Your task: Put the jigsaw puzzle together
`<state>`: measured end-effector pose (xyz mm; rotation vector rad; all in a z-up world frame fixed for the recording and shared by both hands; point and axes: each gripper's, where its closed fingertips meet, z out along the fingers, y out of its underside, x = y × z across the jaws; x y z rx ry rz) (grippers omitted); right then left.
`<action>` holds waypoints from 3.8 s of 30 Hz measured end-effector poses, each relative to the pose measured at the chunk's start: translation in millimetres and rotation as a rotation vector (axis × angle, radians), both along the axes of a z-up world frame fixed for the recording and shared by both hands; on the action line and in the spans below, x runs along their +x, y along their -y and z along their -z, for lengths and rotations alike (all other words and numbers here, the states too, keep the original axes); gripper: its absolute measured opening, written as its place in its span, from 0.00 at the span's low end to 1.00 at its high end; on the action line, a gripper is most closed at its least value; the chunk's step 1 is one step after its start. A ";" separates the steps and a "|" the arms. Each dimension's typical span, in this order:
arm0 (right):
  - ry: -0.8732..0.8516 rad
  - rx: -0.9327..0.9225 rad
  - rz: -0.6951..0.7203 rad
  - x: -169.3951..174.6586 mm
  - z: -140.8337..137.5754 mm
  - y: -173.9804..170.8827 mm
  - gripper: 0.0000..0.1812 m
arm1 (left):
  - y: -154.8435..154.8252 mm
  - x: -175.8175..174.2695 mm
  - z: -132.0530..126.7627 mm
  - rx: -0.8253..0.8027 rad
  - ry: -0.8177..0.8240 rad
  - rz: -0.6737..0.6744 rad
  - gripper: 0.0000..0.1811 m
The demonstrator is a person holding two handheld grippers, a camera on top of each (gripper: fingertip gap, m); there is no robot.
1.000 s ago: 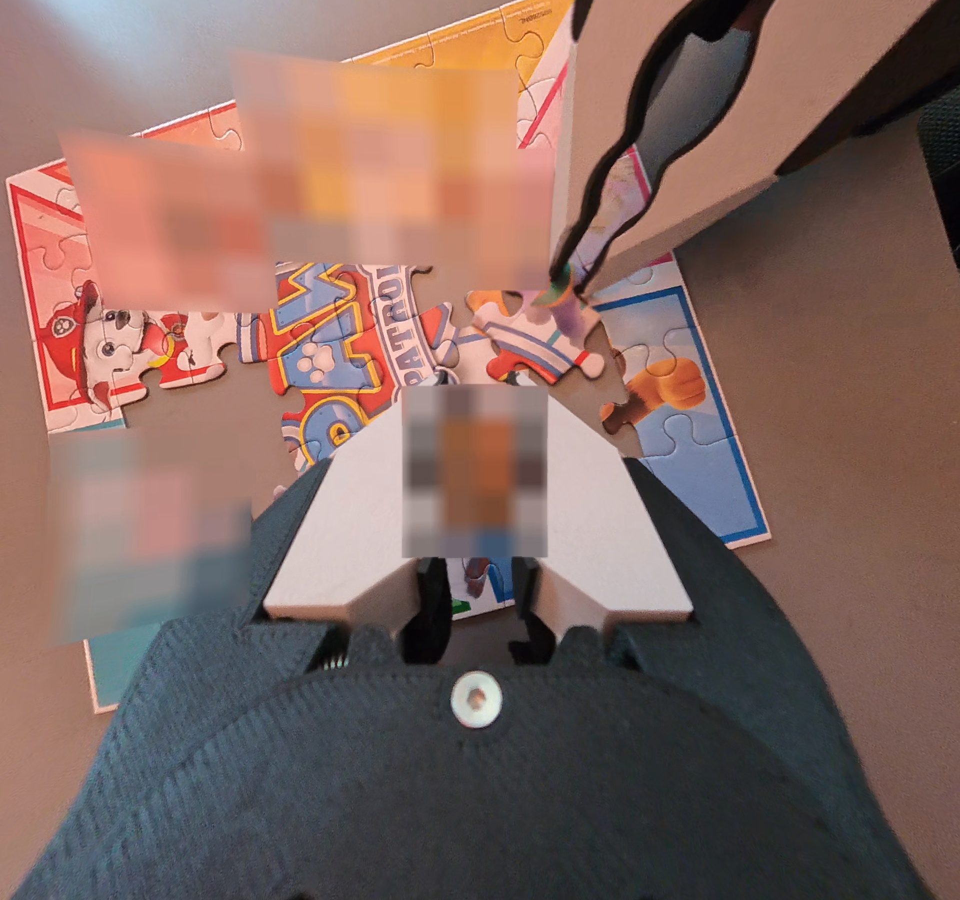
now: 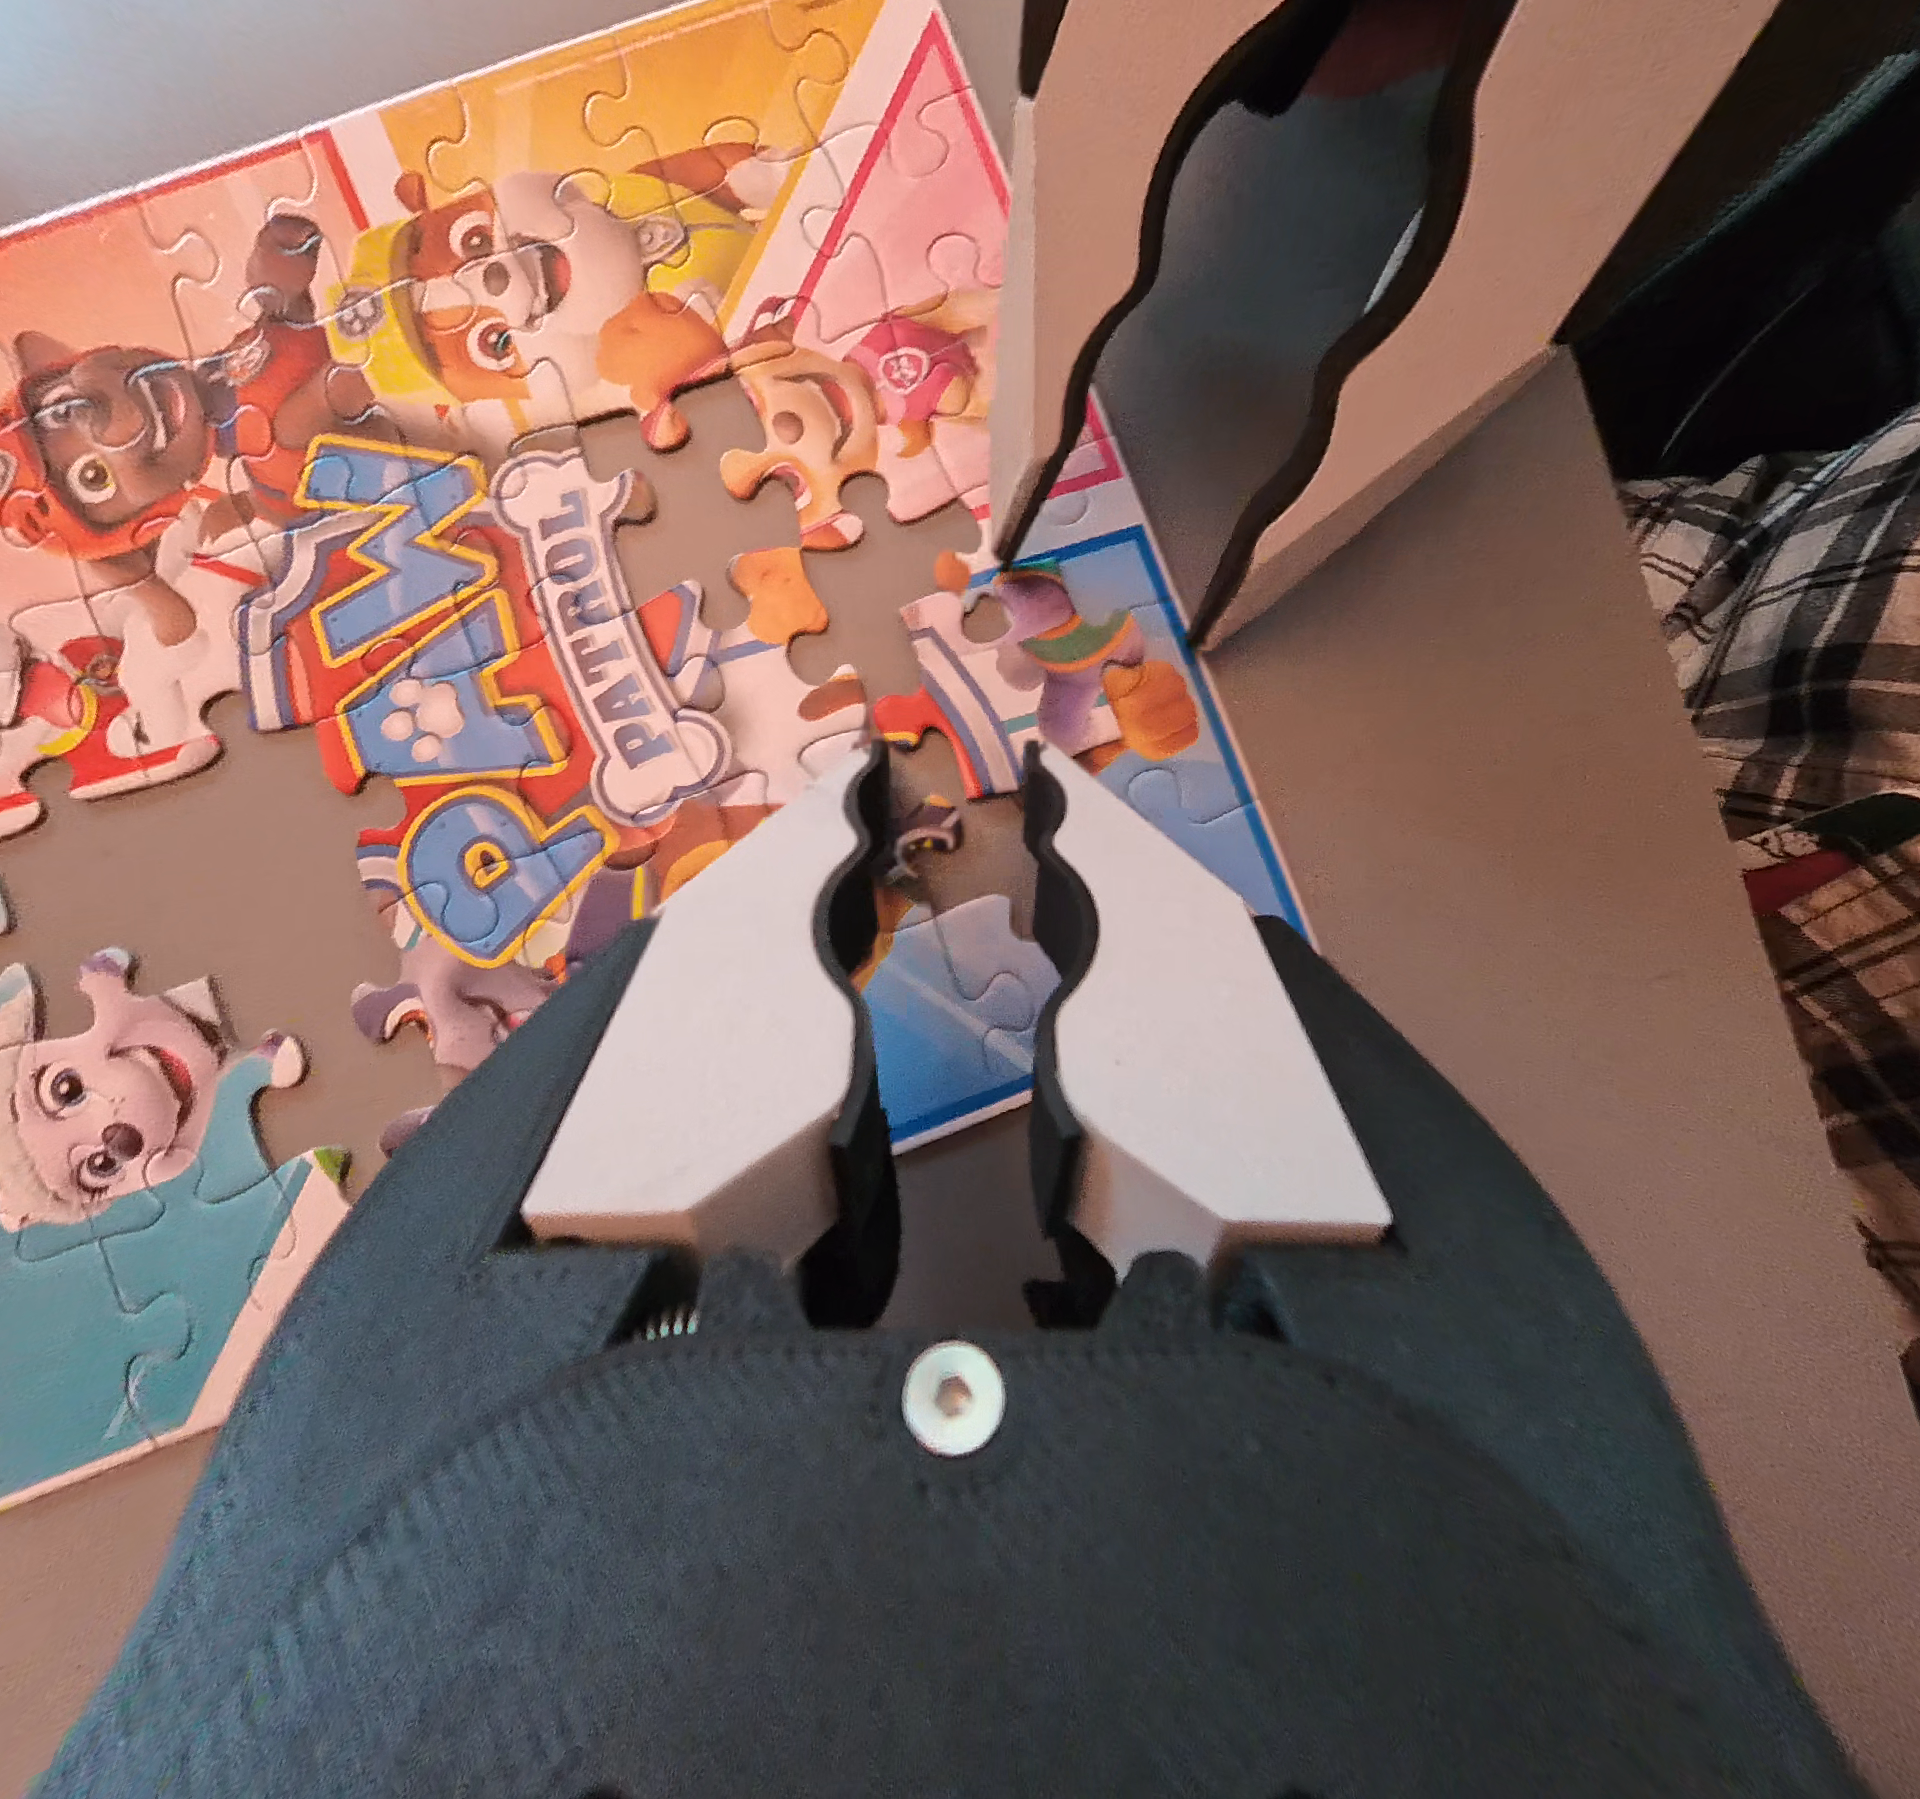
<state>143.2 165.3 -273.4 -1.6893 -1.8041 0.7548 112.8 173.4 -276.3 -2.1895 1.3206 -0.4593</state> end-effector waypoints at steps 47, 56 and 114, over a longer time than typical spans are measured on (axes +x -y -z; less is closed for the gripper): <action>-0.092 -0.021 -0.117 37.3 1.6 70.0 0.32 | 40.3 20.6 -0.8 -0.030 0.035 0.145 0.18; -0.106 0.192 -0.134 49.4 7.4 77.7 0.26 | 39.4 -29.0 -15.3 0.015 0.113 0.001 0.17; -0.058 1.134 -0.460 -93.6 -27.4 -79.1 0.00 | 13.9 -110.8 -3.7 -0.056 0.102 -0.440 0.11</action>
